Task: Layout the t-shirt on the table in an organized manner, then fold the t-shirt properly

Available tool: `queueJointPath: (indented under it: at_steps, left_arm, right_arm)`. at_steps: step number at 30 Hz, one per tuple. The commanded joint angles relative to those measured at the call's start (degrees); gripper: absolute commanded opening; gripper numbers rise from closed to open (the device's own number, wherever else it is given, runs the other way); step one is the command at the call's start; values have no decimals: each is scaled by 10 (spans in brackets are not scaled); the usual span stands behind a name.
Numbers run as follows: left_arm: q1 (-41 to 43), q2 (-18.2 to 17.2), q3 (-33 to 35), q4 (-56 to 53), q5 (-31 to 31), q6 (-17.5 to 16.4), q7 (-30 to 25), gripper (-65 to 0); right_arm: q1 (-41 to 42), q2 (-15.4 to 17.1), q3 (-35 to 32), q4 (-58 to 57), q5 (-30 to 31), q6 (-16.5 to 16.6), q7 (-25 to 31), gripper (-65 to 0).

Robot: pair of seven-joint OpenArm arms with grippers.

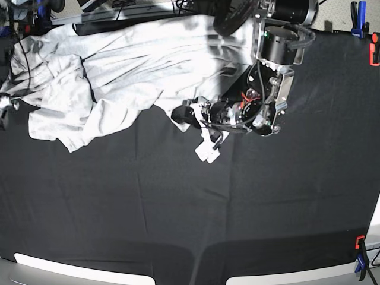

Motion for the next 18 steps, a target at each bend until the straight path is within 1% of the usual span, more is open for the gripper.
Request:
queueJointPath:
  at_steps: [1,4,5,7,9,10,11,13,14,16,18]
  left_arm:
    - [-7,2,0,4,-4,2,0,-650]
    - [-7,2,0,4,-4,2,0,-650]
    - [-7,2,0,4,-4,2,0,-650]
    - [-8,2,0,4,-4,2,0,-650]
    - [-7,2,0,4,-4,2,0,-650]
    - [-8,2,0,4,-4,2,0,-650]
    - [-8,2,0,4,-4,2,0,-650]
    - [-7,2,0,4,-4,2,0,-650]
    - [-7,2,0,4,-4,2,0,-650]
    - [-7,2,0,4,-4,2,0,-650]
    - [-7,2,0,4,-4,2,0,-650]
  right_arm:
    - [23,14,5,-20,-1,-6,15,-404]
    - [91,17,5,-121,-3,-2,12,-404]
    - [113,17,5,-155,-8,10,3,-404]
    - [160,17,5,-218,-16,51,-27,-404]
    - [197,17,5,-277,-12,99,-51,-404]
    - [212,17,5,-303,-1,113,-58,-404]
    - [223,17,5,-327,14,118,-59,-404]
    - [240,17,5,-369,20,121,-54,-404]
    - [247,17,5,-387,11,123,-51,-404]
    - [257,17,5,-414,-29,126,-38,-404]
    - [256,17,5,-429,-43,126,-22,-404]
